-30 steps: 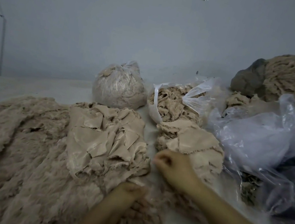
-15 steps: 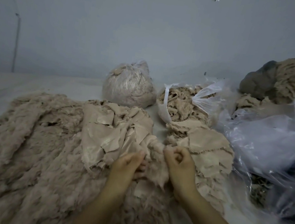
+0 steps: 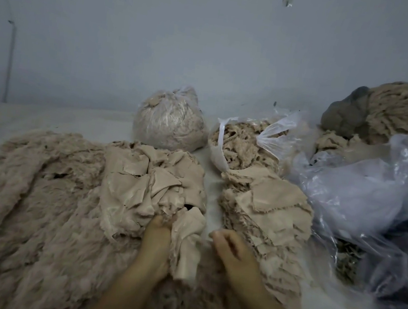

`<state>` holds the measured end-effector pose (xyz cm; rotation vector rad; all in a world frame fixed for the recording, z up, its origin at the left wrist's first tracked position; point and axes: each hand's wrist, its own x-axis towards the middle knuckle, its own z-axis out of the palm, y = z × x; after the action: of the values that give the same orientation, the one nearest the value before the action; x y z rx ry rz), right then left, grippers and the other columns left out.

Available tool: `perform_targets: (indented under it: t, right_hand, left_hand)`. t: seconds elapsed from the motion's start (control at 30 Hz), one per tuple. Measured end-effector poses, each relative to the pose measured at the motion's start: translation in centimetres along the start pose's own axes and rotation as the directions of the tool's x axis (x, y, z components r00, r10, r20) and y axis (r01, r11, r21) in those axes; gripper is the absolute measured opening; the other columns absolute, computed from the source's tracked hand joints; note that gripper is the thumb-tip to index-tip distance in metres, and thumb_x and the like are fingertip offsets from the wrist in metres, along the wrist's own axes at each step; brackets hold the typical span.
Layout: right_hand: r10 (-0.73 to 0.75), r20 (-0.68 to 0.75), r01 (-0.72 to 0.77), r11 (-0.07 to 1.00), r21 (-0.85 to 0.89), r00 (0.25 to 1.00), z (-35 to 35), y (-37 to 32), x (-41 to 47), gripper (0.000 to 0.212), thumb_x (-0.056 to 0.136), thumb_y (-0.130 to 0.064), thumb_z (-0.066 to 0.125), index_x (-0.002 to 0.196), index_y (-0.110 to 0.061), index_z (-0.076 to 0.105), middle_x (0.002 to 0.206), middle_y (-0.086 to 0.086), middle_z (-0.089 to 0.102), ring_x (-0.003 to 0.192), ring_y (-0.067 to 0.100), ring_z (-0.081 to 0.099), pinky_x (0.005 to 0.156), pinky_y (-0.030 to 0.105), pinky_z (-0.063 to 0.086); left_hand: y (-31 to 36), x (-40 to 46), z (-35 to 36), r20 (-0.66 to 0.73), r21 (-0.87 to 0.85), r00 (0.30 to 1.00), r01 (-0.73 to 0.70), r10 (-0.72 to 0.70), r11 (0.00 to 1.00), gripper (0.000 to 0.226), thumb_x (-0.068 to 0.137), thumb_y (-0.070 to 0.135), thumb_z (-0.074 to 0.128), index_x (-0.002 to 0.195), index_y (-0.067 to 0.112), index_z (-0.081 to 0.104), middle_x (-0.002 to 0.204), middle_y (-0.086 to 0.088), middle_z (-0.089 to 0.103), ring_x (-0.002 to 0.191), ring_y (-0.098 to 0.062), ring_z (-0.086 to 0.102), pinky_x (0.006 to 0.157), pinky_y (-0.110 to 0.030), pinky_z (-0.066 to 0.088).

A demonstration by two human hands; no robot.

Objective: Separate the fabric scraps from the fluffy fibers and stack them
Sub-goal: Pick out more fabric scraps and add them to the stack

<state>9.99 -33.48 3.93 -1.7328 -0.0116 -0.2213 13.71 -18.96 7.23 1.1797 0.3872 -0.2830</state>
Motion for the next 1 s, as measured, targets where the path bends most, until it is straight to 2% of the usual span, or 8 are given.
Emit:
perform_targets:
  t: [0.07,0.17,0.27,0.33,0.57,0.67,0.87,1.0]
  right_hand:
    - [0.364,0.119,-0.383,0.886,0.262,0.924,0.3,-0.4,1.2,0.035,0.088,-0.051,0.054,0.094,-0.018,0.067,0.084,-0.002,0.07,0.08,0.016,0.064,0.068,0.026,0.051]
    - [0.488,0.393,-0.624,0.662,0.415,0.78,1.4,-0.7,1.8,0.048,0.079,-0.041,0.066,0.1,0.002,0.069,0.092,0.014,0.071,0.082,0.024,0.066,0.073,0.036,0.057]
    - [0.446,0.381,-0.586,0.632,0.507,0.81,2.2,-0.4,1.5,0.038,0.067,-0.018,0.074,0.092,0.007,0.06,0.085,0.022,0.061,0.075,0.028,0.057,0.074,0.039,0.05]
    - [0.439,0.306,-0.533,0.647,0.545,0.845,2.5,-0.2,1.5,0.025,0.068,-0.018,0.073,0.077,0.0,0.057,0.069,0.015,0.059,0.06,0.021,0.054,0.058,0.031,0.045]
    - [0.424,0.321,-0.529,0.733,0.427,0.847,2.9,-0.7,0.6,0.034,0.082,-0.029,0.072,0.096,0.002,0.072,0.096,0.022,0.072,0.087,0.032,0.07,0.084,0.041,0.056]
    - [0.335,0.226,-0.403,0.807,0.431,0.914,3.1,-0.5,-0.1,0.011,0.075,-0.017,0.075,0.074,-0.008,0.07,0.077,0.015,0.072,0.068,0.022,0.068,0.066,0.032,0.054]
    - [0.146,0.191,-0.199,0.933,0.299,0.971,2.6,-0.2,-1.3,0.01,0.087,-0.015,0.069,0.078,-0.011,0.07,0.067,0.002,0.064,0.06,0.01,0.056,0.054,0.021,0.044]
    - [0.16,0.113,-0.195,0.861,0.471,0.981,2.7,-0.4,-0.3,0.019,0.084,-0.022,0.065,0.075,-0.007,0.071,0.073,0.008,0.067,0.07,0.022,0.061,0.073,0.035,0.047]
  left_hand:
    - [-1.2,0.9,-1.5,0.23,-0.009,0.972,-0.046,0.047,0.999,0.038,0.1,0.0,0.024,0.103,-0.01,0.06,0.088,-0.015,0.063,0.075,-0.021,0.068,0.065,-0.022,0.051]
    - [-1.0,1.2,-1.2,-0.181,0.117,0.969,0.19,-0.167,0.975,0.077,0.071,-0.036,0.009,0.117,0.0,0.06,0.129,0.003,0.061,0.117,-0.005,0.056,0.09,0.003,0.032]
    - [-1.3,-0.1,-2.3,0.343,0.054,0.939,-0.037,0.016,0.998,0.029,0.098,0.024,0.048,0.111,0.002,0.062,0.123,-0.023,0.061,0.097,-0.028,0.067,0.073,-0.03,0.057]
    - [-0.9,0.0,-0.6,0.204,0.108,0.977,0.036,-0.057,0.994,0.049,0.082,0.046,0.063,0.099,0.001,0.071,0.104,-0.028,0.068,0.09,-0.037,0.068,0.073,-0.038,0.056]
    - [-1.5,0.7,-0.1,0.107,0.126,0.994,0.007,-0.021,0.992,0.031,0.088,0.027,0.063,0.1,-0.002,0.069,0.092,-0.022,0.072,0.085,-0.033,0.071,0.069,-0.033,0.055]
    - [-1.1,0.5,0.5,0.119,0.088,0.991,0.055,-0.065,0.995,0.03,0.09,0.023,0.061,0.098,-0.005,0.07,0.089,-0.023,0.071,0.08,-0.034,0.071,0.07,-0.036,0.056]
    - [2.1,2.0,0.0,0.292,-0.499,0.956,0.179,-0.03,0.848,0.029,0.093,0.016,0.049,0.097,-0.007,0.066,0.084,-0.016,0.071,0.064,-0.021,0.071,0.058,-0.031,0.059]
    - [-0.8,1.7,0.9,0.201,-0.254,0.979,0.022,0.031,0.967,0.032,0.09,0.016,0.055,0.069,0.004,0.076,0.072,-0.009,0.071,0.061,-0.015,0.069,0.052,-0.023,0.056]
